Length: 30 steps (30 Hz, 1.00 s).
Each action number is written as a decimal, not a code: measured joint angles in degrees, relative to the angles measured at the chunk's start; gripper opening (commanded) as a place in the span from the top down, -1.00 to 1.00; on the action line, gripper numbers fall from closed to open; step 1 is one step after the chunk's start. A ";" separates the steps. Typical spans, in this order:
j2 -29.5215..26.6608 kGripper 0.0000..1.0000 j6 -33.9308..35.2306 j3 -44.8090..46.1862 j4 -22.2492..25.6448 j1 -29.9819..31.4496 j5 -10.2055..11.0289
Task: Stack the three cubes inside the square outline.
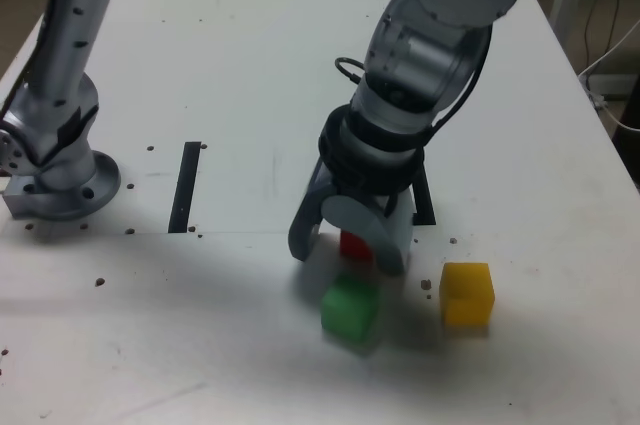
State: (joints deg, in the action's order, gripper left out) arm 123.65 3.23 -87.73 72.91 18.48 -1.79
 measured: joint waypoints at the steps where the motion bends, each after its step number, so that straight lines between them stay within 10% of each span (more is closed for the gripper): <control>1: 0.05 0.36 -0.12 0.00 -0.15 -0.02 0.07; 30: 0.02 0.59 -0.80 -3.01 1.81 -0.15 1.35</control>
State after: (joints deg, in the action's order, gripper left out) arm 123.66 2.43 -90.73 74.72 18.32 -0.44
